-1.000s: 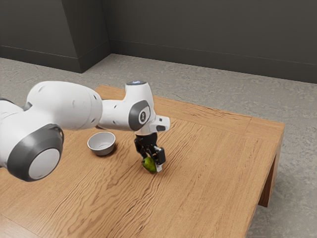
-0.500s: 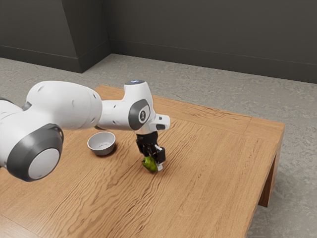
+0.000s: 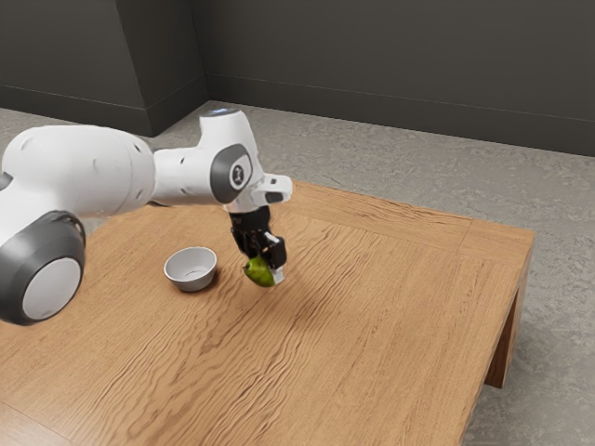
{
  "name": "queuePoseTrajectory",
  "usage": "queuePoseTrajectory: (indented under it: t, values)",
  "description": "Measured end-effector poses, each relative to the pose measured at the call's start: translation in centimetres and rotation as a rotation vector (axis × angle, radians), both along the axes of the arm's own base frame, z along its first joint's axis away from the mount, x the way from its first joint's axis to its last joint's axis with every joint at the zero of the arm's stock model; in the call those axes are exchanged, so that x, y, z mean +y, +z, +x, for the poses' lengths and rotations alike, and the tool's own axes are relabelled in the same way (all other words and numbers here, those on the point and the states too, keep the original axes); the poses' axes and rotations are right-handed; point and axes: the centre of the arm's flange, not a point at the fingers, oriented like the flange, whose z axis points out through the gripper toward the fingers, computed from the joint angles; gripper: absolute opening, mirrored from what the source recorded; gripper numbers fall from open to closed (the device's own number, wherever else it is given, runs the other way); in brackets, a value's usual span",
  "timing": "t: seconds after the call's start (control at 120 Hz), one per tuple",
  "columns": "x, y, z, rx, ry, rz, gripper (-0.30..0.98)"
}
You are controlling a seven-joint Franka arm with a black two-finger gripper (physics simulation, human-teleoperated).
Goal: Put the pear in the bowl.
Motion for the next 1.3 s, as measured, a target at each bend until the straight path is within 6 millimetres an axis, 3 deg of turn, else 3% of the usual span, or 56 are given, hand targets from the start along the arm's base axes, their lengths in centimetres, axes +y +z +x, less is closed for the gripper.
queuePoseTrajectory:
  t: [0.283,0.392,0.583,0.733,0.883,1.083,1.2,1.3]
  values:
    - [10.7,4.3,-0.7,-0.013,0.147,0.079,0.14]
    - [13.4,4.1,-1.1,0.006,0.187,0.090,0.12]
    - [16.2,2.4,-1.7,0.046,0.231,0.106,0.10]
    - [16.7,0.6,-1.6,0.071,0.238,0.126,0.09]
    - [16.5,0.3,-0.8,0.066,0.233,0.141,0.09]
    - [16.2,-0.2,-0.8,0.073,0.230,0.124,0.43]
    - [16.0,-1.0,-0.8,0.085,0.224,0.119,0.54]
    - [15.9,0.0,-0.6,0.071,0.215,0.113,0.59]
